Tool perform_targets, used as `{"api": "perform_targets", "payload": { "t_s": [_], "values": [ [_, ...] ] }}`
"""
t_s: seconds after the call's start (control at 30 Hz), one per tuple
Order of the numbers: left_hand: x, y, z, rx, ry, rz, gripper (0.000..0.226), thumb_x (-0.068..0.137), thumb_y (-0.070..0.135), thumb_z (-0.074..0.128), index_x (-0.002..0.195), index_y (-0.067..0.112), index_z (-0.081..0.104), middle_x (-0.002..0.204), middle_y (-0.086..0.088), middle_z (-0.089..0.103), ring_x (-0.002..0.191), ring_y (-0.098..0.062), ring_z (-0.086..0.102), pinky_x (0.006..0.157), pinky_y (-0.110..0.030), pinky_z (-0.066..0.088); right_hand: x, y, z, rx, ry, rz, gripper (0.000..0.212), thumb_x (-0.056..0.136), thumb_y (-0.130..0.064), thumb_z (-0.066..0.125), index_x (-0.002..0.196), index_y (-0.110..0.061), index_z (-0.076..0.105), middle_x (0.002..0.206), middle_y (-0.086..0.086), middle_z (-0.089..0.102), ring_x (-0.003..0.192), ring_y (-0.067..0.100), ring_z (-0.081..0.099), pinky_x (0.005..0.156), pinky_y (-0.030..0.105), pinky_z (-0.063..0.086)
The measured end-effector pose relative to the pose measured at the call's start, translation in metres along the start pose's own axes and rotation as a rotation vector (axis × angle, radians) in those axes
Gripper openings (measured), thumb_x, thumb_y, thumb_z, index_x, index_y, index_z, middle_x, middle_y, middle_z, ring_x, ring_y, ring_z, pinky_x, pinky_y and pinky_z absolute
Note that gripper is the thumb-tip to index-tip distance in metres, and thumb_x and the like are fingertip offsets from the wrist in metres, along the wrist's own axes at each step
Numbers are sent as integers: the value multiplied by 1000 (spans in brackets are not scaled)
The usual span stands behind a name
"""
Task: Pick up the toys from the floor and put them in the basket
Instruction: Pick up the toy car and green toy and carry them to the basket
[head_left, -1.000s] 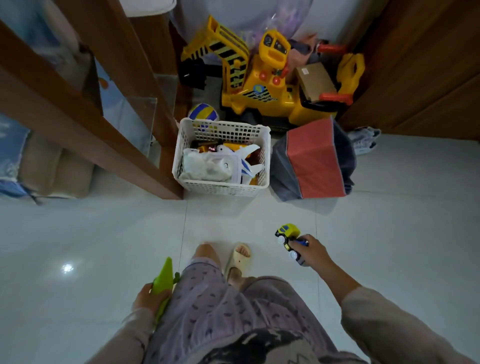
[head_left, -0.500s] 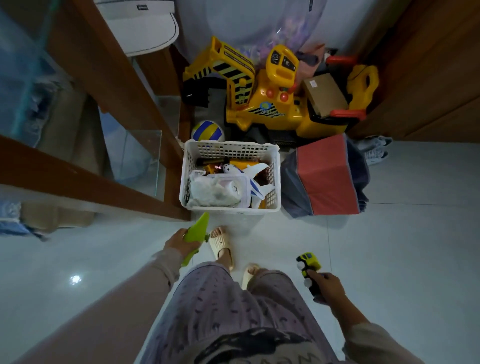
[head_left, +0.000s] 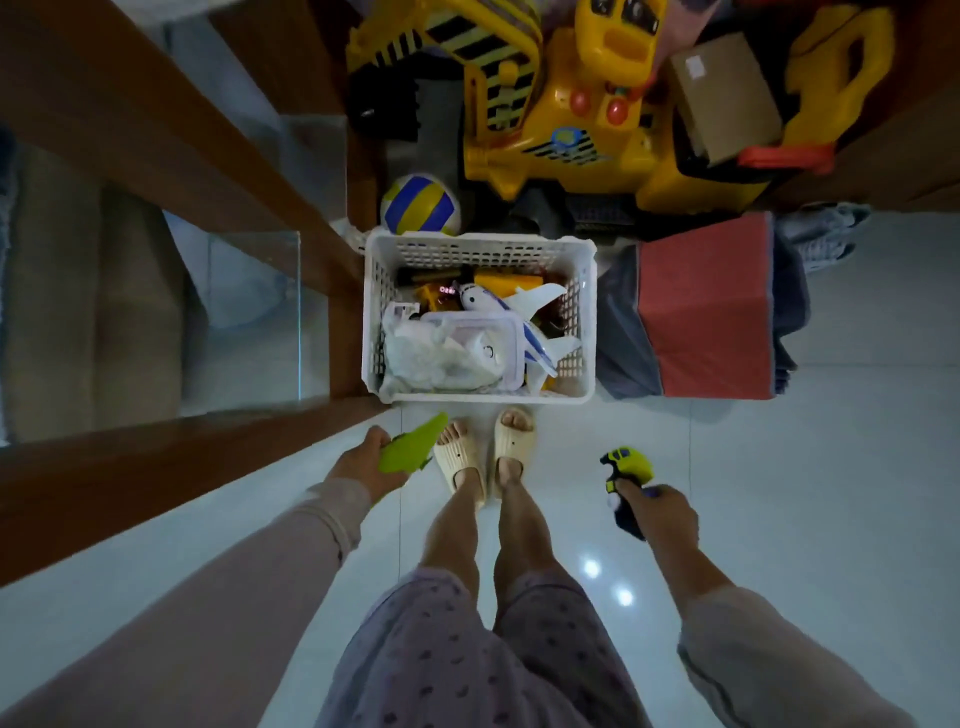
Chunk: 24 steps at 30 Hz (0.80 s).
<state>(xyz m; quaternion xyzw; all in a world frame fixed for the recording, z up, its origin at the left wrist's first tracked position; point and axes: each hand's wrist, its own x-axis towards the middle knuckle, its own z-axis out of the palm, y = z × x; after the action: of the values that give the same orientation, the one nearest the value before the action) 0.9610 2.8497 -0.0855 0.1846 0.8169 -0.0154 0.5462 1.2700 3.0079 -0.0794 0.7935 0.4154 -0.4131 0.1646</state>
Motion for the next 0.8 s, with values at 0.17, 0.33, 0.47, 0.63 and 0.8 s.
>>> {"api": "perform_targets", "payload": {
  "t_s": [0.17, 0.33, 0.47, 0.63, 0.8],
  "values": [
    [71, 18, 12, 4, -3, 18, 53, 76, 26, 70, 120, 9, 46, 110, -22, 63, 104, -36, 62, 81, -33, 45, 80, -70, 43, -55, -49, 2, 34, 80, -39, 62, 67, -8, 58, 75, 13, 58, 78, 29, 57, 67, 28, 35],
    [155, 46, 29, 33, 28, 105, 50, 76, 27, 71, 118, 9, 50, 113, -21, 62, 105, -35, 60, 89, -41, 47, 158, -132, 100, -45, -19, -54, 41, 76, -42, 63, 96, -6, 66, 96, 15, 65, 101, 33, 62, 71, 29, 36],
    [217, 67, 47, 105, -7, 199, 47, 78, 28, 67, 119, 13, 51, 116, -14, 64, 108, -32, 59, 90, -40, 44, 201, -160, 147, -74, -59, -90, 41, 71, -41, 74, 93, -10, 59, 92, 16, 61, 104, 34, 64, 70, 31, 39],
    [274, 77, 65, 558, 101, 427, 48, 78, 31, 61, 124, 18, 54, 121, -7, 60, 115, -30, 50, 95, -40, 35, 234, -160, 201, -209, -59, -145, 49, 72, -38, 75, 104, -3, 65, 97, 14, 68, 99, 31, 66, 66, 28, 38],
    [291, 81, 77, 957, 268, 820, 26, 56, 17, 70, 82, 13, 73, 82, -5, 69, 82, -26, 67, 71, -31, 50, 244, -153, 230, -470, 55, -330, 44, 72, -45, 72, 100, -11, 66, 100, 11, 72, 96, 31, 67, 66, 29, 38]
  ]
}}
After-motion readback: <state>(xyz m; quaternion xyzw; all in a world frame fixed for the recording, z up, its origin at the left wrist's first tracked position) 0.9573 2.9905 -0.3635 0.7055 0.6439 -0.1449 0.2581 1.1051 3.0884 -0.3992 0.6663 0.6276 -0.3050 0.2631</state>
